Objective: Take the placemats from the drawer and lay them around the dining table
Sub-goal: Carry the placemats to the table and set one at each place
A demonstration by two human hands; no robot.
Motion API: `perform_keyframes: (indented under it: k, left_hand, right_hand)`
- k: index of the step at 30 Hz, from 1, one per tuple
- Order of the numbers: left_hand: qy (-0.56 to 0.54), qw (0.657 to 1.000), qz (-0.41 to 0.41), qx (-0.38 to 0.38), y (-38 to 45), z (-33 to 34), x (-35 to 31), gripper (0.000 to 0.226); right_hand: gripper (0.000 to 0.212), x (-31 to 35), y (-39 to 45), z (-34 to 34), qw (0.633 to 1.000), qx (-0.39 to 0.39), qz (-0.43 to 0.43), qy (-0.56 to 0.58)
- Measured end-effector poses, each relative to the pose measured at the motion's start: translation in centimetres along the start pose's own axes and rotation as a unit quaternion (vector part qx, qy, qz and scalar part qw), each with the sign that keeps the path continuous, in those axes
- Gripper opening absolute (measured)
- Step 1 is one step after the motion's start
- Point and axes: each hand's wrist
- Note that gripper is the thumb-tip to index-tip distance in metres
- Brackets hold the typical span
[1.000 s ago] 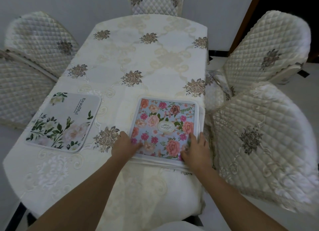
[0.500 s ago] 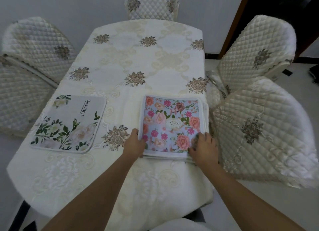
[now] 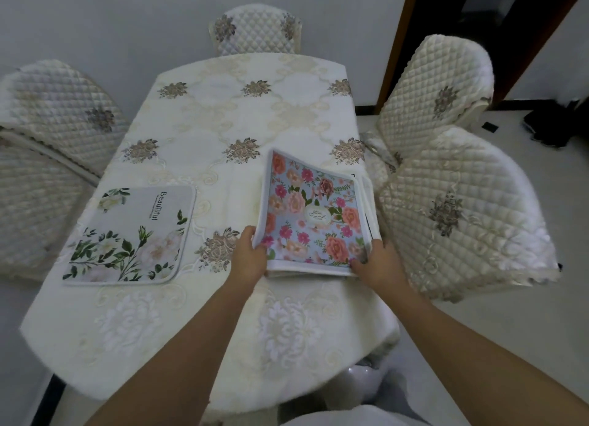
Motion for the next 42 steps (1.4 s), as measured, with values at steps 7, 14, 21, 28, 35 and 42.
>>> perform_keyframes:
  k: [7,14,21,28,35,42]
  left_hand:
    - [-0.030,0.999,-0.020,0.000,-4.6,0.9,-0.3,0.020]
    - [-0.106,0.992,-0.062,0.019,-10.3,8.3,-1.4,0.020]
    - [-0.141,0.989,-0.042,0.029,-14.6,16.3,-4.0,0.020]
    - [-0.169,0.984,-0.030,0.051,-16.6,23.6,-8.7,0.023]
    - [-0.250,0.959,-0.034,0.130,-15.1,28.0,-15.9,0.036]
    - [-0.158,0.974,0.035,0.158,-12.6,34.8,-22.8,0.034]
  right_hand:
    - [0.032,-2.8,-2.2,-1.7,0.981,0.025,0.060,0.185]
    - [0.016,-10.4,-6.3,-5.8,0.957,0.042,0.042,0.284]
    - [0.034,-18.9,-10.2,-12.2,0.950,-0.087,0.033,0.298]
    - [0.010,-25.6,-10.9,-20.0,0.952,-0.193,0.025,0.238]
    - [0.024,-27.6,-7.1,-22.8,0.932,-0.190,0.036,0.306]
    - [0.023,-30.2,-1.8,-27.4,0.863,-0.274,0.030,0.423]
Point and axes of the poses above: each hand's wrist, its own y-axis towards the middle knuckle, its own z-axis out of the palm, x = y × z, and after that the axes turned 15 degrees about -z, right-handed
